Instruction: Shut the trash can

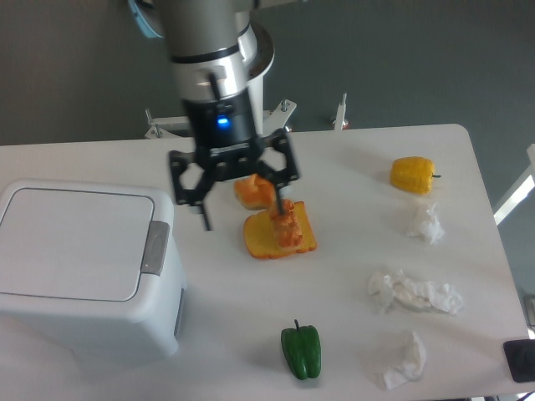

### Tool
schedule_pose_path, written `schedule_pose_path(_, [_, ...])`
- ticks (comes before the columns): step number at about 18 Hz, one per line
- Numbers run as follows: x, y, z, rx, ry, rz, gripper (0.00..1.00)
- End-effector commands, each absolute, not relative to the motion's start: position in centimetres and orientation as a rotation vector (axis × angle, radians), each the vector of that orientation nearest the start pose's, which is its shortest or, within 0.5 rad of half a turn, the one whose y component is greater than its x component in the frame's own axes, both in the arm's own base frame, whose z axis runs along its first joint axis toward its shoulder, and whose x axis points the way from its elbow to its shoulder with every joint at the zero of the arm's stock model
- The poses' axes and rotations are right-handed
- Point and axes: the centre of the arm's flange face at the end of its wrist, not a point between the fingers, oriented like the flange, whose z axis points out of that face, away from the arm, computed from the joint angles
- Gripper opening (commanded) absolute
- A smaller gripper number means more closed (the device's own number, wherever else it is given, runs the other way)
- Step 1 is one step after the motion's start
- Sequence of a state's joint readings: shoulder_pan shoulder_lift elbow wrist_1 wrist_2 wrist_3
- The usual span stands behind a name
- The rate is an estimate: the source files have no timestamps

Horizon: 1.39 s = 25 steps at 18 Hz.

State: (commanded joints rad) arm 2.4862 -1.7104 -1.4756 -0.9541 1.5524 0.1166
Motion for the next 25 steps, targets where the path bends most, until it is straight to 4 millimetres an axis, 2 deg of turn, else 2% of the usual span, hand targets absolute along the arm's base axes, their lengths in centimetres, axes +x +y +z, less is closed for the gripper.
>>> schedule_pose_path(2, [-41.7,44.5,52.5,-2.399,-1.091,0.369,1.00])
schedule_pose_path(6, [-47.3,42.8,46.6,-2.517,-1.091,0.357,1.00])
schedule_pose_path(11, [-51.1,42.0,41.4,-2.583,-1.038,0.230,1.00])
schedule_pose_path(13, [-52.0,42.0,39.8,-2.613,-0.993,0.196,1.00])
schedule_pose_path(17, [-53.7,42.8,34.6,-2.715,-0.897,0.146,1.00])
schedule_pose_path(21, [-53.8,43.3,32.6,-2.745,-0.902,0.124,1.00])
schedule_pose_path(25, [-53.7,43.3,32.0,-2.754,-0.909,0.118,1.00])
